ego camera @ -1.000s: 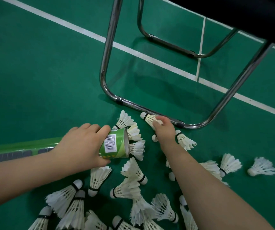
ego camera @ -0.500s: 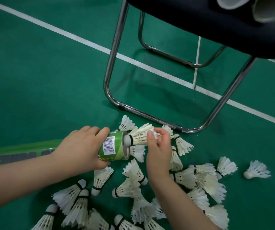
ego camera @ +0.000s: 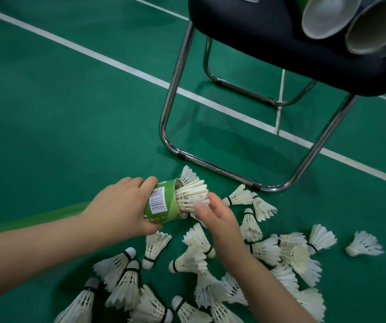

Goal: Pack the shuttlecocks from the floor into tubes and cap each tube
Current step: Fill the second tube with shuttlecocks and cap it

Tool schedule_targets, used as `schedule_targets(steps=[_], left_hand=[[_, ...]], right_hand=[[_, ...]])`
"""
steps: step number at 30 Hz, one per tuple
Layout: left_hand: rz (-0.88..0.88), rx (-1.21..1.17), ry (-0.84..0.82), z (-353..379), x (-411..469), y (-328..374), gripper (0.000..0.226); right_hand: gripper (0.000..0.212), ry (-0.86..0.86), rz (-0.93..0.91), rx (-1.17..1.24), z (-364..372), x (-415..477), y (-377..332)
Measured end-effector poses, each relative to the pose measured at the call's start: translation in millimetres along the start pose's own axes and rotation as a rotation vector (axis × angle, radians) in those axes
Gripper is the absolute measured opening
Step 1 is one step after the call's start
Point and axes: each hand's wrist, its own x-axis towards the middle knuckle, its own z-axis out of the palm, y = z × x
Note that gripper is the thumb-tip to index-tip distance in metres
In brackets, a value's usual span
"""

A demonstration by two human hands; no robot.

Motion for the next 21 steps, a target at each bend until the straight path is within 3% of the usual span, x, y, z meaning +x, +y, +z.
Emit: schedule_targets(steps=[3, 7, 9, 12, 18, 21], left_hand=[[-0.006, 0.002, -0.008, 1, -2, -1, 0.070], [0.003, 0.003, -0.019, 0, -5, -2, 0.064], [0.022, 0.001, -0.027, 0, -5, 2, 0.061], [0.061, 0.044, -0.035, 0, -4, 8, 0.058], [0.170, 0.085, -0.019, 12, -4, 6, 0.061], [0.202, 0.067, 0.015, 15, -4, 4, 0.059]], right_hand=[[0.046, -0.186, 0.081, -0.052, -7, 0, -8], [0.041, -0.343, 0.174, -0.173, -8, 4, -20], [0.048, -0.417, 0.163, -0.334, -4, 7, -21], [0.057, -0.477, 0.174, -0.490, 6, 10, -19], [0.055, -0.626, 0.182, -0.480, 12, 14, -24], [0.052, -0.620, 0.140, -0.507, 15, 13, -21]])
